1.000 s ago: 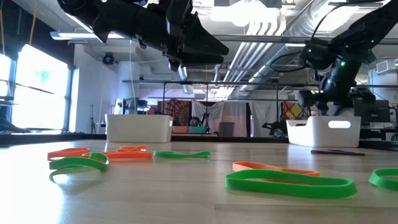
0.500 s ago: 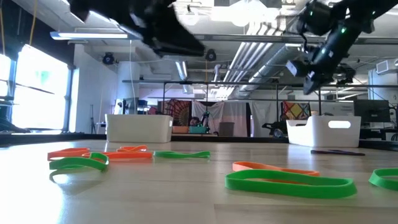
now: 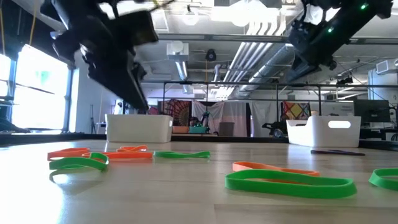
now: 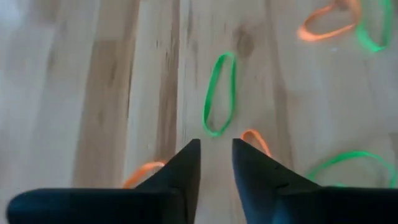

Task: Sort rubber bands into baskets
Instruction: Put the orange rubber band into the top right white bin

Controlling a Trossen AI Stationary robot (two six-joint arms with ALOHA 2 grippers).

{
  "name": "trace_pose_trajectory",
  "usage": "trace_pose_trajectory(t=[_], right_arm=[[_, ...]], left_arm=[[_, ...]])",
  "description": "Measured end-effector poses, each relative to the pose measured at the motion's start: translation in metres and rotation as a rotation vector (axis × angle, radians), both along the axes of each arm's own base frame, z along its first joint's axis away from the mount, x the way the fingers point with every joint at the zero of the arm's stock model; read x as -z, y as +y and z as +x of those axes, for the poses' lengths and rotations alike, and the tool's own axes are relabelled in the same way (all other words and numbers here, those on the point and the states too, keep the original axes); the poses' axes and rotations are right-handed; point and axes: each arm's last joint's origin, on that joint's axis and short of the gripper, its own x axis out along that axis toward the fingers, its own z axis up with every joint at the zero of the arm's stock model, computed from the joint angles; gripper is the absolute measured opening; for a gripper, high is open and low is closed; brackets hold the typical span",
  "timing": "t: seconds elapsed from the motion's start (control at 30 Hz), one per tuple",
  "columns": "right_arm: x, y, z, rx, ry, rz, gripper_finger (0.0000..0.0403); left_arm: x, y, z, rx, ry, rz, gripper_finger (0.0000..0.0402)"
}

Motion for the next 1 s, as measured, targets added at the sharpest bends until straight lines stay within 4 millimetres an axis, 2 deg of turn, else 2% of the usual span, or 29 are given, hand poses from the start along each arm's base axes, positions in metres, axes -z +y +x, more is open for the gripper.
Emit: trace_pose_trajectory(t=[0.23,0.47,0.6,0.7,0.87,1.0], right_arm=[[0.0,0.012,0.001,-0.009,-0.038,0.015,0.0063],[0.0,0.012,0.001,0.018,-0.049,0.017,0.0076],[0.002,0.013,0.003,-0.002,-0.028,0.012,0.0076],[0.006,0.019,0.008,-0.04,-0.006,0.012,0.0067],[0.02,0.039,0.022,-0.106,0.011,-0.034,0.0016],[0.037,0.054,0.034,-0.141,-0.057,-0.08,0.0008]], left_arm=[[0.028,0.011,0.006,-0.273,0.094,-0.078,0.0136],[0.045,0.02,0.009,-0.373,0.158,-0.126,0.0137],[0.05,0.023,0.011,-0.382,0.175,-0.129,0.012],[0.048,0.024,0.011,-0.379,0.167,-0.116,0.0087],[0.03,0.023,0.013,-0.342,0.102,-0.112,0.0012],[0.019,0.023,0.011,-0.326,0.076,-0.128,0.0007]])
